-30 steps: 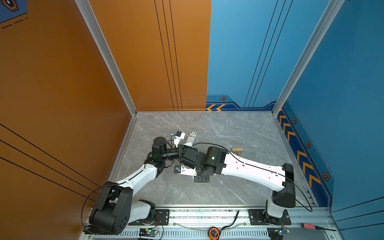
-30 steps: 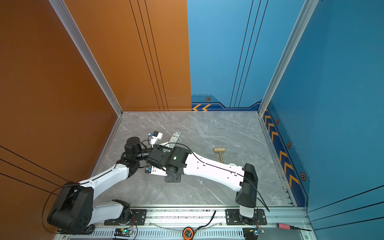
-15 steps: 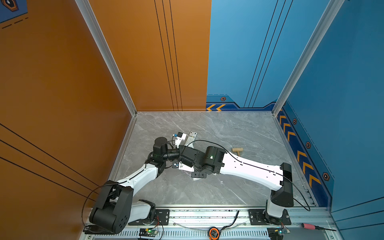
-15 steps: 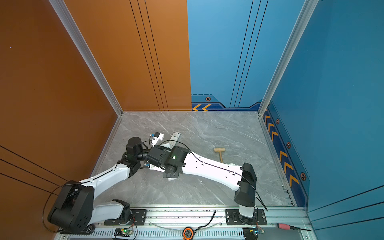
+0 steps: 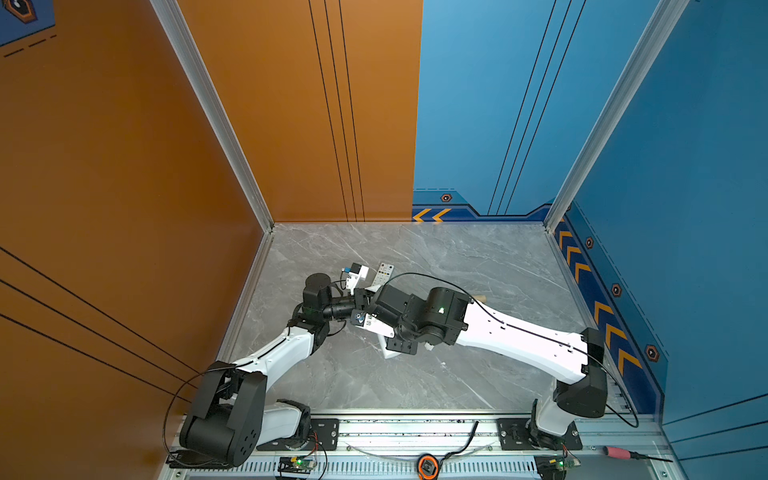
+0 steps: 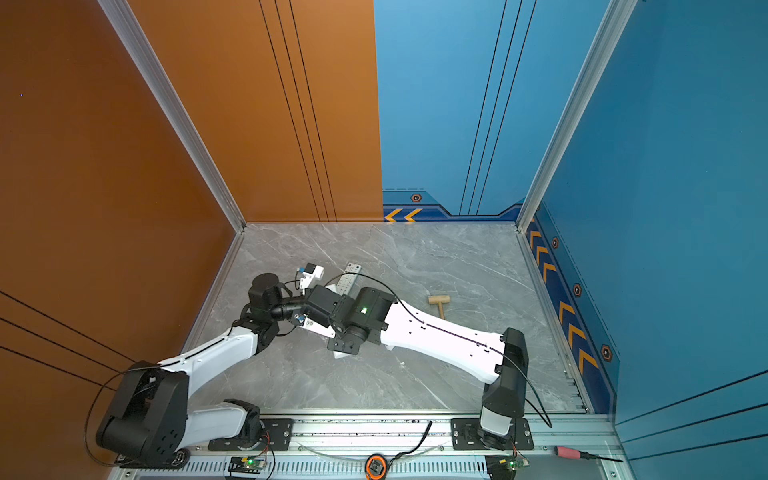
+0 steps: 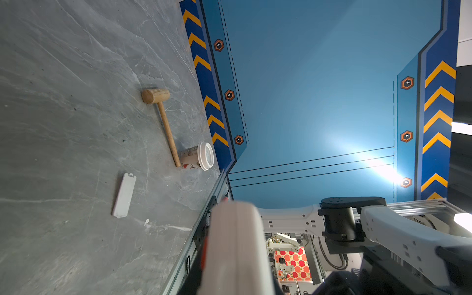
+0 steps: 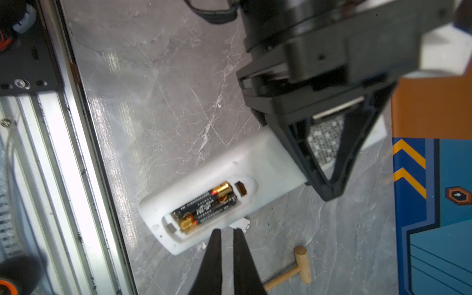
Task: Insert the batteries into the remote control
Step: 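Move the right gripper to the white battery cover and grasp it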
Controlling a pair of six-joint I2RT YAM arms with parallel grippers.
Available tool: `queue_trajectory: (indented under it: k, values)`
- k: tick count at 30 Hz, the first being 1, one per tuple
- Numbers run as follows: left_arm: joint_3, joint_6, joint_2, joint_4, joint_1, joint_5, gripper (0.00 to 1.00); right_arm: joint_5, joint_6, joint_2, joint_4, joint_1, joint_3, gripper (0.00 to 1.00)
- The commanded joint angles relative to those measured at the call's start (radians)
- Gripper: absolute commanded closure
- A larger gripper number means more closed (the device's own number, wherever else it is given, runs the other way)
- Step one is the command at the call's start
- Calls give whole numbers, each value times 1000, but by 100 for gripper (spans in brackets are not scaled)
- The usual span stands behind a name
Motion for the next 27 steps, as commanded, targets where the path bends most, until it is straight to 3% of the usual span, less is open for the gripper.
queue_trajectory:
  k: [1, 6, 10, 18, 27]
  values:
    - [-2, 68, -20, -83, 16, -20, 100, -34, 222, -64, 1, -63, 10, 85]
    - [6, 200, -54, -299, 37, -129, 100, -82, 521, -119, -8, -305, -151, 48]
    - [-19, 240, -83, -360, 50, -179, 100, -206, 726, -102, -19, -479, -269, 37]
    - [-26, 334, -136, -483, 54, -230, 100, -359, 926, -44, 90, -544, -458, 33]
    - [-29, 338, -112, -449, 55, -246, 100, -370, 1004, 150, 152, -499, -416, 40]
